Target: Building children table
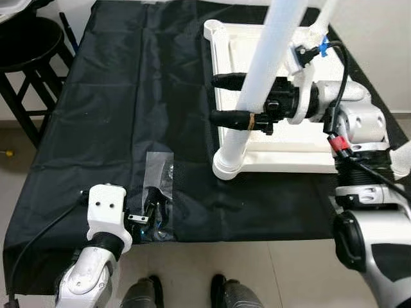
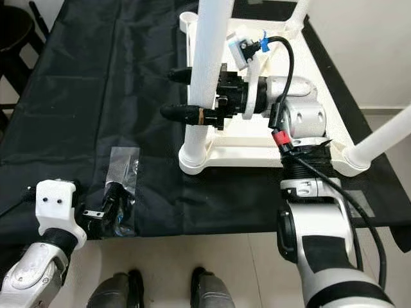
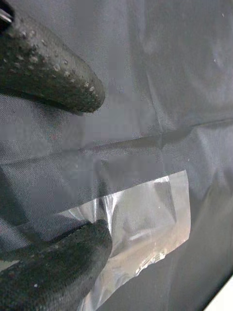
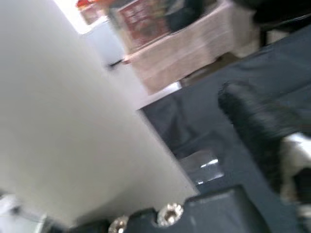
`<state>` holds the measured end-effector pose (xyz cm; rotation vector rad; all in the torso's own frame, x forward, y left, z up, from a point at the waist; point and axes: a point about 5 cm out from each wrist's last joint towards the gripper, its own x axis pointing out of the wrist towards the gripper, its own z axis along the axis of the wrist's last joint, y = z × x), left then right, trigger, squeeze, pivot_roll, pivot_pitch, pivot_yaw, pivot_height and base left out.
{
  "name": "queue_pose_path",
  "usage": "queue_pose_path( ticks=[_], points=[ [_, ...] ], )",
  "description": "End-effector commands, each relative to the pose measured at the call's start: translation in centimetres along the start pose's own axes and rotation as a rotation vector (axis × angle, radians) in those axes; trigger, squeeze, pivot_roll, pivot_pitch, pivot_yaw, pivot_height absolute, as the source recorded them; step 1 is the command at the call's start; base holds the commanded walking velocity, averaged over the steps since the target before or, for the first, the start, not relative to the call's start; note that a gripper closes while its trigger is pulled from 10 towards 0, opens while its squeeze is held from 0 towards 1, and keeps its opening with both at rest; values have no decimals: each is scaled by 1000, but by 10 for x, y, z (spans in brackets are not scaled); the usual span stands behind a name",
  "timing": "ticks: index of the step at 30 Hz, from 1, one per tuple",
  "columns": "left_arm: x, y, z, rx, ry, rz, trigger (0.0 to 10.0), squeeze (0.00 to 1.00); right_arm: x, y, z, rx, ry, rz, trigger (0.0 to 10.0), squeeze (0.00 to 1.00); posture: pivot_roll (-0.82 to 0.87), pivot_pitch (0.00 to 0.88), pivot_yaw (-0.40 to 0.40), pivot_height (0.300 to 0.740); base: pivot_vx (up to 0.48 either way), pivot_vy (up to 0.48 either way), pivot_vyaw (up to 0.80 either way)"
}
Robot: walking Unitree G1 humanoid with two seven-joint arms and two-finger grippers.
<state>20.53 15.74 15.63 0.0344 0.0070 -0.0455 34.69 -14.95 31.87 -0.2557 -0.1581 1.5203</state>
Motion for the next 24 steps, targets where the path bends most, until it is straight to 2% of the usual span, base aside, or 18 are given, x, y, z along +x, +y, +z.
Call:
queue_pose_path(
  ticks=[1,11,12,13,14,15,16,17,19,20,21,22,23,24],
  points=[
    [-4,0,-5,4,35,-4,10000,0,-13,0,6,-15,6,14,0,0,91,309,-58,740,0,0,0],
    [-2,0,-5,4,44,-5,10000,0,-16,4,8,-17,6,28,0,0,59,297,-66,740,0,0,0],
    [-2,-1,-6,2,46,-5,10000,0,-13,5,0,-13,17,-43,0,0,45,291,-90,740,0,0,0],
    [-2,-1,-6,2,46,-5,10000,0,-13,5,0,-13,17,-43,0,0,45,291,-90,740,0,0,0],
    [-2,-2,-6,0,46,-3,10000,0,-1,10,-18,41,-4,-209,0,0,34,285,-124,740,0,0,0],
    [-2,-2,-7,-1,47,-1,10000,0,4,15,-30,83,-18,-332,0,0,34,285,-124,740,0,0,0],
    [-2,-2,-7,-1,47,-1,10000,0,4,15,-30,83,-18,-332,0,0,34,285,-124,740,0,0,0],
    [-1,-2,-9,0,50,4,10000,0,18,34,-83,180,130,-802,0,0,21,264,-177,740,0,0,0],
    [-1,-2,-9,0,50,4,10000,0,18,34,-83,180,130,-802,0,0,21,264,-177,740,0,0,0],
    [8,2,-16,0,57,13,10000,0,39,103,-149,458,276,-1246,0,0,-8,210,-123,740,0,0,0],
    [8,2,-16,0,57,13,10000,0,39,103,-149,458,276,-1246,0,0,-8,210,-123,740,0,0,0],
    [13,3,-19,1,58,14,10000,0,51,117,-158,508,293,-1285,0,0,-7,204,-123,740,0,0,0],
    [16,3,-20,1,59,15,10000,0,61,119,-160,522,267,-1233,0,0,-7,204,-123,740,0,0,0],
    [16,3,-20,1,59,15,10000,0,61,119,-160,522,267,-1233,0,0,-7,204,-123,740,0,0,0]
  ],
)
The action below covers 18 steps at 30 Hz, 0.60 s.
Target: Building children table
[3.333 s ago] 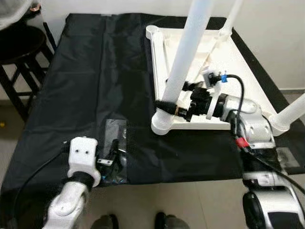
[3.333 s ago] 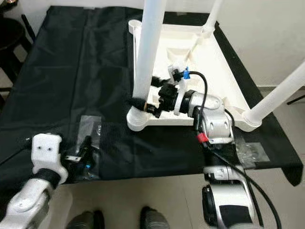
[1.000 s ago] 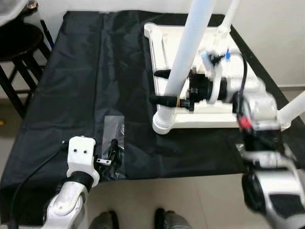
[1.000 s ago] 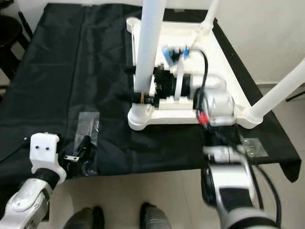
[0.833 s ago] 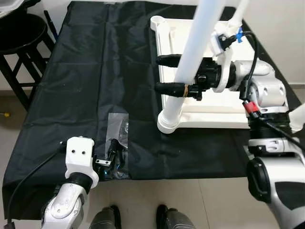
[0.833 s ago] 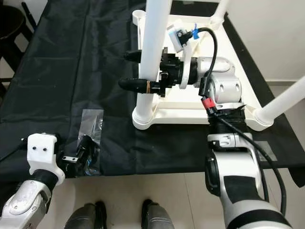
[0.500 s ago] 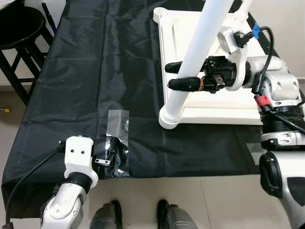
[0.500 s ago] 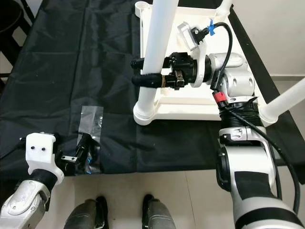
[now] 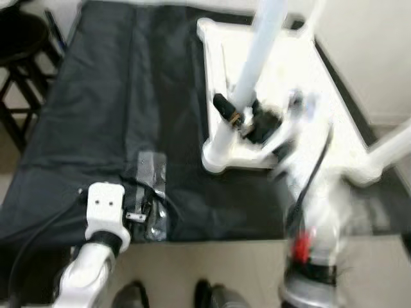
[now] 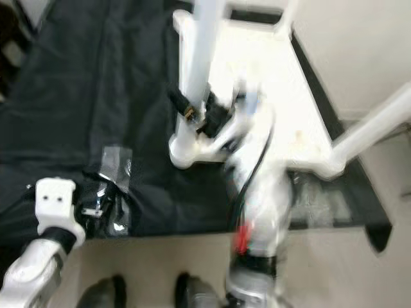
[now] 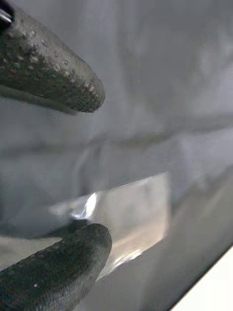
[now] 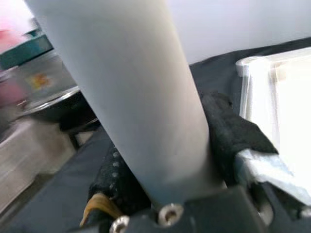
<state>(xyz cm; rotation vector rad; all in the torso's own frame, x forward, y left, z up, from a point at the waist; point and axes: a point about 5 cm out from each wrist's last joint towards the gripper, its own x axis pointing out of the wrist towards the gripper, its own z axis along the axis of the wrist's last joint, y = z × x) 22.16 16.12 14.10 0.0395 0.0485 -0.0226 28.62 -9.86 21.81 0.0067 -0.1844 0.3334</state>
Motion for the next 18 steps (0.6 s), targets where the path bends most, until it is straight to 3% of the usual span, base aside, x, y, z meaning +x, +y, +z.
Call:
queue_pose_path(
  ticks=[1,2,5,6,9,10,11,13,14,16,17,18],
  points=[
    [5,-1,-8,-13,21,-15,10000,0,-8,9,-79,118,389,-52,0,0,-2,169,-127,740,0,0,0],
    [10,-2,-10,-17,25,-22,10000,0,7,9,-71,105,342,-45,0,0,-15,148,-123,740,0,0,0],
    [14,-2,-12,-19,28,-24,10000,0,19,11,-63,101,311,-40,0,0,-23,138,-116,740,0,0,0],
    [17,-2,-14,-18,29,-24,10000,0,27,13,-57,99,302,-27,10000,0,-26,130,-109,740,0,0,0],
    [19,-1,-14,-16,30,-23,10000,0,28,17,-55,102,320,-4,10000,0,-26,130,-109,740,0,0,0],
    [20,-2,-14,-15,29,-23,10000,0,29,17,-49,99,300,50,10000,188,-30,134,-95,740,0,0,0],
    [19,-2,-13,-16,27,-25,10000,0,27,16,-43,99,282,93,10000,1000,-28,145,-94,740,0,0,0],
    [19,-2,-12,-16,25,-26,10000,0,25,16,-38,98,266,116,10000,1000,-28,145,-94,740,0,0,0],
    [17,-3,-11,-17,22,-29,10000,0,27,8,-30,81,214,212,10000,1000,-23,163,-92,740,0,0,0],
    [16,-3,-10,-18,18,-31,10000,0,28,2,-25,65,183,269,10000,1000,-23,163,-92,740,0,0,0],
    [13,-4,-8,-19,13,-32,10000,0,27,-5,-15,51,150,393,10000,1000,-12,195,-91,740,0,0,0],
    [13,-4,-8,-19,13,-32,10000,0,27,-5,-15,51,150,393,10000,1000,-12,195,-91,740,0,0,0]
  ],
)
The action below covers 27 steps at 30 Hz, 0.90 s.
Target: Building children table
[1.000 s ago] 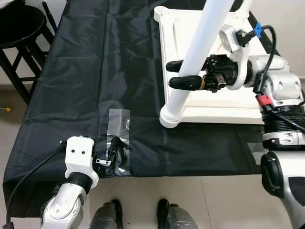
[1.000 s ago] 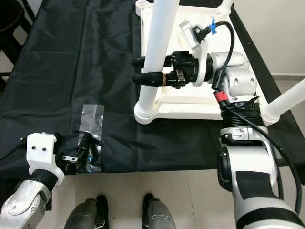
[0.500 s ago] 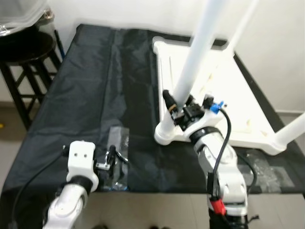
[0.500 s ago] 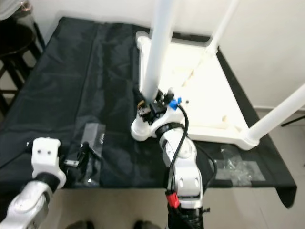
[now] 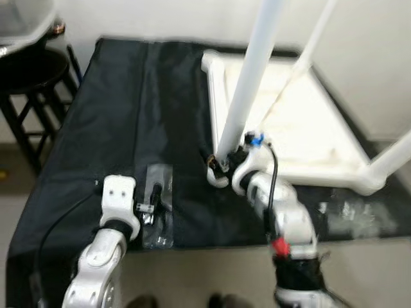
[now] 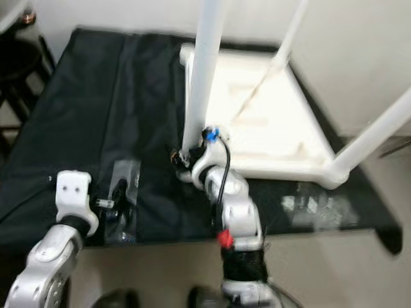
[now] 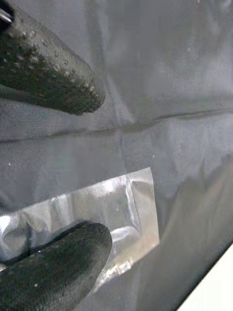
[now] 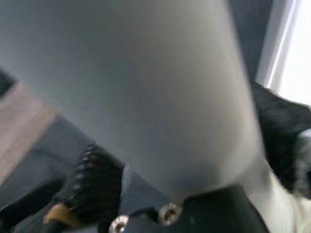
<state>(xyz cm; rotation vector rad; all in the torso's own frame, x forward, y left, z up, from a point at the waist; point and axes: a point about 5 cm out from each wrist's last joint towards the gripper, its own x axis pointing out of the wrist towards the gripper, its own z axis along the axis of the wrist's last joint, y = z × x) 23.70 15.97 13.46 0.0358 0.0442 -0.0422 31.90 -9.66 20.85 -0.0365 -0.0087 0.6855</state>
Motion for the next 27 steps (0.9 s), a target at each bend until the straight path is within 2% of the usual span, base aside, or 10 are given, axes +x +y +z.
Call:
queue_pose_path(
  ticks=[1,4,5,7,11,12,13,19,20,27],
  points=[
    [-5,-3,-1,-16,14,-12,10000,0,-4,-1,6,4,-42,124,10000,1000,-12,195,-91,740,0,0,0],
    [-10,-3,1,-14,9,-14,10000,0,-8,-13,18,-64,-47,278,10000,1000,7,237,-88,740,0,0,0],
    [-15,-3,4,-14,5,-16,10000,0,-13,-24,31,-129,-38,444,10000,1000,21,257,-84,740,0,0,0],
    [-15,-3,4,-14,5,-16,10000,0,-13,-24,31,-129,-38,444,10000,1000,21,257,-84,740,0,0,0],
    [-27,-4,11,-10,-4,-21,10000,0,-13,-48,57,-195,12,656,10000,1000,55,298,-83,740,0,0,0],
    [-31,-4,13,-9,-5,-21,10000,0,-10,-52,63,-213,23,691,10000,635,74,319,-83,740,0,0,0],
    [-34,-5,15,-7,-6,-20,10000,0,-5,-56,69,-241,18,689,10000,0,89,335,-85,740,0,0,0],
    [-46,-3,20,2,-4,-13,10000,0,8,-61,94,-269,-30,703,10000,0,124,369,-79,740,0,0,0],
    [-49,-2,21,5,-1,-11,10000,0,9,-62,103,-284,-41,738,0,0,129,375,-78,740,0,0,0],
    [-54,-2,22,11,11,-10,10000,0,8,-61,120,-325,-49,863,0,0,126,373,-73,740,0,0,0]
  ],
)
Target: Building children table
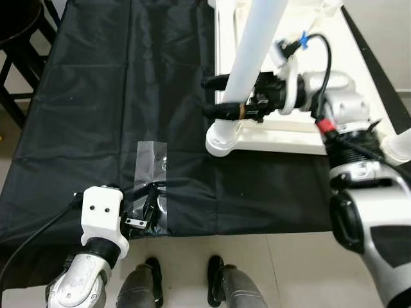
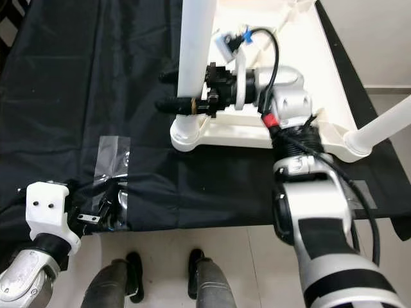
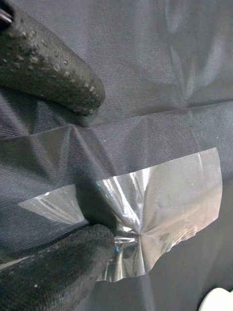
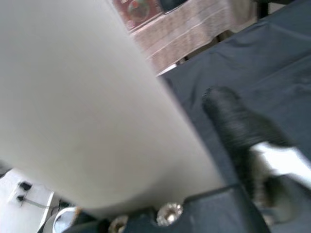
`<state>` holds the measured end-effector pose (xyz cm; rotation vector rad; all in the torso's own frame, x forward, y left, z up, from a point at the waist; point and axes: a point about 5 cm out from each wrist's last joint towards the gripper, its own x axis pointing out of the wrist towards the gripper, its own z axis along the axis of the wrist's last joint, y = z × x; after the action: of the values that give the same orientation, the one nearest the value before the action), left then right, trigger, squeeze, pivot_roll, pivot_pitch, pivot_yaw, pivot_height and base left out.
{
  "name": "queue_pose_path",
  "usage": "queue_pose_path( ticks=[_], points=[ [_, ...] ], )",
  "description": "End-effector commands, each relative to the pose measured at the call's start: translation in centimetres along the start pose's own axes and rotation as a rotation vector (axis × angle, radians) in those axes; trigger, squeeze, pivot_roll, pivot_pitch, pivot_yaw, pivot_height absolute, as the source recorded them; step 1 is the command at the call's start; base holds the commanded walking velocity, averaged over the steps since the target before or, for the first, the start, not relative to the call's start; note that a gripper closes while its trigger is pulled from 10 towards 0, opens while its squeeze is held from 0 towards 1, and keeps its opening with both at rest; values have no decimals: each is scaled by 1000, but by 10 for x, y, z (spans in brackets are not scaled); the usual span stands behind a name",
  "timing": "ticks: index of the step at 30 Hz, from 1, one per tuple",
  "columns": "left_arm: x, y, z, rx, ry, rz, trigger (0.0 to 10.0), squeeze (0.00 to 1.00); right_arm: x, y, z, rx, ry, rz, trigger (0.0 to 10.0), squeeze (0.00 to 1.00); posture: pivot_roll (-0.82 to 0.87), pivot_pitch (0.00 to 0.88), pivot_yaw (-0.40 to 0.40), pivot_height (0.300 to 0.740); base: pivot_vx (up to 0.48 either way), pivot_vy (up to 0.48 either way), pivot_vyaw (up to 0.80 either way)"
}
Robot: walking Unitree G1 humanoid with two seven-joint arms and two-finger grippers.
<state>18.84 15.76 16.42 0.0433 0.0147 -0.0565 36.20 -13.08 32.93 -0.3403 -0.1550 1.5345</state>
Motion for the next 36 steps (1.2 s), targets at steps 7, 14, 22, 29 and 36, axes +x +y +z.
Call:
queue_pose_path(
  ticks=[7,14,22,29,36],
  points=[
    [-1,0,-6,0,47,3,10000,0,-12,1,7,-41,4,19,0,0,88,349,-82,740,0,0,0],
    [19,0,-20,-18,52,23,10000,0,32,95,-118,317,131,-1021,0,0,-25,208,-127,740,0,0,0],
    [51,4,-41,-40,81,10,10000,0,42,126,-165,546,244,-1250,0,0,-35,102,-118,740,0,0,0],
    [58,6,-42,-34,75,19,10000,0,40,103,-150,461,226,-1069,10000,0,-37,100,-95,740,0,0,0],
    [55,5,-40,-34,73,16,10000,0,23,81,-121,346,96,-815,10000,1000,-33,130,-89,740,0,0,0]
  ],
)
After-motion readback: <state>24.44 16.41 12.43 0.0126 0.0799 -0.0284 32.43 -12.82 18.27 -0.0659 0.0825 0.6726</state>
